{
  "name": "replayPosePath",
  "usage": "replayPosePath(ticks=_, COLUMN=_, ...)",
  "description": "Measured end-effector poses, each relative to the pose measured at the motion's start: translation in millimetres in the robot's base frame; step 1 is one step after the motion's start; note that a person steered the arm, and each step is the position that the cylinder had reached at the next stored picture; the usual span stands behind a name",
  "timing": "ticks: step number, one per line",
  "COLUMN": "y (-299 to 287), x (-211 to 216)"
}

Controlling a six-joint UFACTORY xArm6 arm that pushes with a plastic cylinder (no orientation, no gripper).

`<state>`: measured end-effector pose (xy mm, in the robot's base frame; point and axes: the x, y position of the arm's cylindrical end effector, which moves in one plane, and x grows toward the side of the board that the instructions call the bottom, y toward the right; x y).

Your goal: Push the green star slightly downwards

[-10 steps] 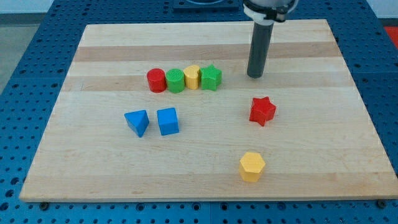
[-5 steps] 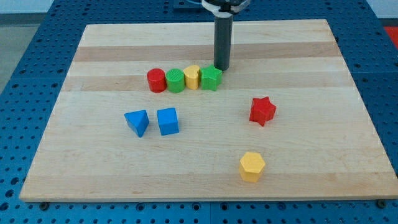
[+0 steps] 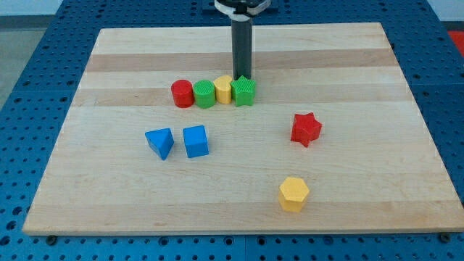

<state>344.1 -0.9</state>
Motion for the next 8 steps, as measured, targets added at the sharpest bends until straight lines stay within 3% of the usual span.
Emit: replayPosePath(ticks=8, y=-3.0, x=7.9)
